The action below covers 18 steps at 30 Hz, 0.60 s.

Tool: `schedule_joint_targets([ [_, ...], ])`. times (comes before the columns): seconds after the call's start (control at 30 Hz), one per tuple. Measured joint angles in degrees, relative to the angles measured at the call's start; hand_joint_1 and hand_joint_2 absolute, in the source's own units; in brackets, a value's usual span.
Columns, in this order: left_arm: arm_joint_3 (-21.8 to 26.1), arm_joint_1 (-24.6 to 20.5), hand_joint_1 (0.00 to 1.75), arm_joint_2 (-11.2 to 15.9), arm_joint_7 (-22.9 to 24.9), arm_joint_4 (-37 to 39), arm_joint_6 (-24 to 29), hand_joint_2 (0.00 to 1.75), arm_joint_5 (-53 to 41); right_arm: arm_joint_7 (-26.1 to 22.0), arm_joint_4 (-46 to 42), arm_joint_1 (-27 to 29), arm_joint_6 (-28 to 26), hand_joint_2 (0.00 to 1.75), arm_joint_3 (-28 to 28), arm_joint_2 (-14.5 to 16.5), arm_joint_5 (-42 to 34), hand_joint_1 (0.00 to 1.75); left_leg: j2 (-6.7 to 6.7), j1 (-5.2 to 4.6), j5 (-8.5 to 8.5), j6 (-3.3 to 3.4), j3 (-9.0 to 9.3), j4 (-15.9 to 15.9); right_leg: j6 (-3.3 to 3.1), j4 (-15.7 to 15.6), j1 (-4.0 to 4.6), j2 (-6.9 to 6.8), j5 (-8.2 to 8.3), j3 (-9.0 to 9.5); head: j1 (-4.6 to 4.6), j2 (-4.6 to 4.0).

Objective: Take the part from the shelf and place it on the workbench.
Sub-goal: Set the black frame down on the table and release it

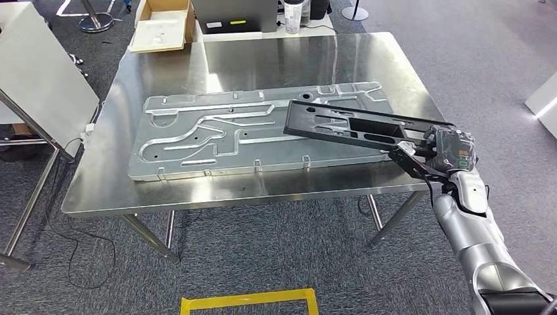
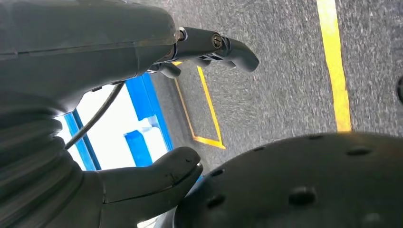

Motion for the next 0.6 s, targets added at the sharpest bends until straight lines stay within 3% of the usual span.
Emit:
schedule_joint_targets([
  [0.27,-0.52,-0.1,0.0,0.01,1.24,0.0,-0.13,1.75,-0.11,1.8,0.23,-3.15,0.17,1.75,5.23,2.24,4.16,1.75,-0.08,0.28,0.31,-1.3,0.04,-0.29,-0.34,0.11,0.34,-0.22,0.02,-0.14,0.0,0.01],
  [0.6,-1.27,-0.21,0.0,0.08,1.4,0.0,-0.13,1.75,0.1,4.02,-6.98,-5.02,1.97,1.75,14.35,6.79,7.85,1.75,-0.23,0.28,0.27,-1.54,0.04,-0.09,-0.32,0.15,0.29,-0.36,0.04,-0.17,0.0,0.0],
])
